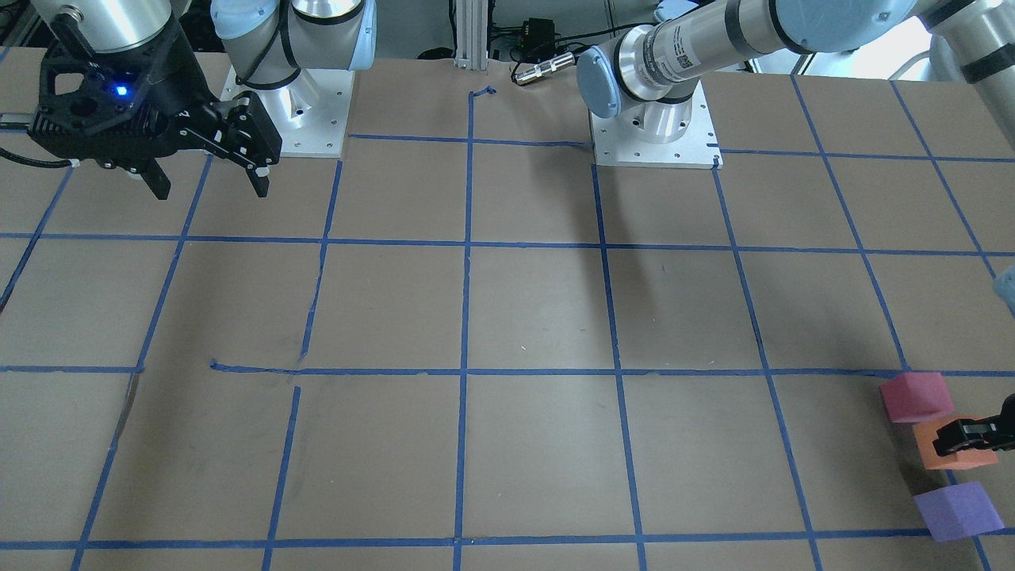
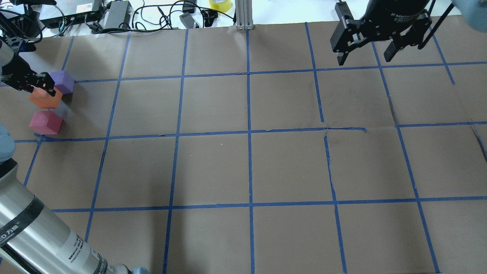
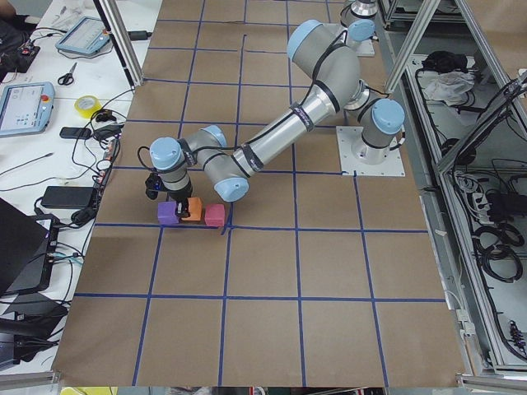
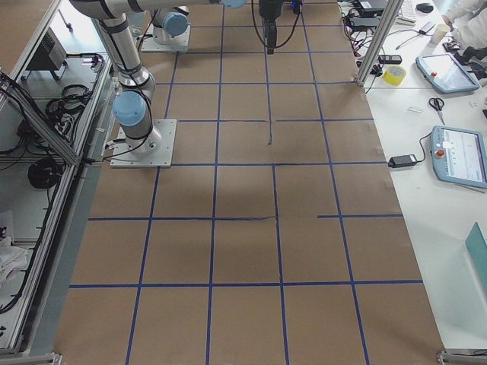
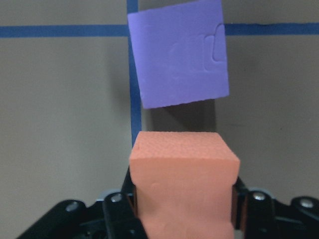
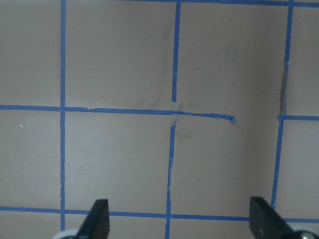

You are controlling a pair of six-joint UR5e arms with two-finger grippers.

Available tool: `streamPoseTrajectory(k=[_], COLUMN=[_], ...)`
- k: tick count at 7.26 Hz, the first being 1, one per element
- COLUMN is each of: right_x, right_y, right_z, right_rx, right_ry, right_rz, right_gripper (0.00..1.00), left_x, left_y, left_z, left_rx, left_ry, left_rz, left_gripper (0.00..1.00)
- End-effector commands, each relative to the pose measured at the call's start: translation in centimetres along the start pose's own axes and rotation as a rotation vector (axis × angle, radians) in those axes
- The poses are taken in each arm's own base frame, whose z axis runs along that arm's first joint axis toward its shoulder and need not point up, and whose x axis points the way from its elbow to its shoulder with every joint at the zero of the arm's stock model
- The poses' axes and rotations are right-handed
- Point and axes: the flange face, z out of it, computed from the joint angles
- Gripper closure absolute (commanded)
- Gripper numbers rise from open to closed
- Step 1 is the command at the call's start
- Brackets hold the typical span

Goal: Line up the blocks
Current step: 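Lower the orange cube into the gap between the purple and pink cubes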

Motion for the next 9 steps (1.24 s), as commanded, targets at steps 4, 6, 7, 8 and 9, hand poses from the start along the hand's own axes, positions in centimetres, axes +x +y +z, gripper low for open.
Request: streamPoseTrajectory(k=[4,6,7,8,9], right_x=[-0.1,0.0,-0.1,-0.3,-0.3], right_y=[0.1,0.0,0.0,0.0,-0.1], right_z=[-0.2,-0.2,-0.2,-0.3,-0.3], right_rx=[0.004,0.009,0.009,0.016,0.017], right_ry=[-0.003,-0.004,-0.006,-0.016,-0.010], right_rz=[-0.005,-0.005,-0.006,-0.008,-0.008], right_gripper=[0.00,0.00,0.00,0.00,0.00], left_x=[-0.2,-0.1,-0.2,-0.1,-0.1], left_y=[-0.5,-0.7,-0.7,-0.7,-0.7], left_z=[2.6,3.2,3.4,3.4,3.4], left_rx=[0.009,0.019,0.017,0.020,0.020], left_ry=[-0.004,0.011,0.012,0.013,0.013], left_rz=[-0.003,-0.007,-0.003,-0.004,-0.004], left_gripper=[1.00,1.00,1.00,1.00,1.00])
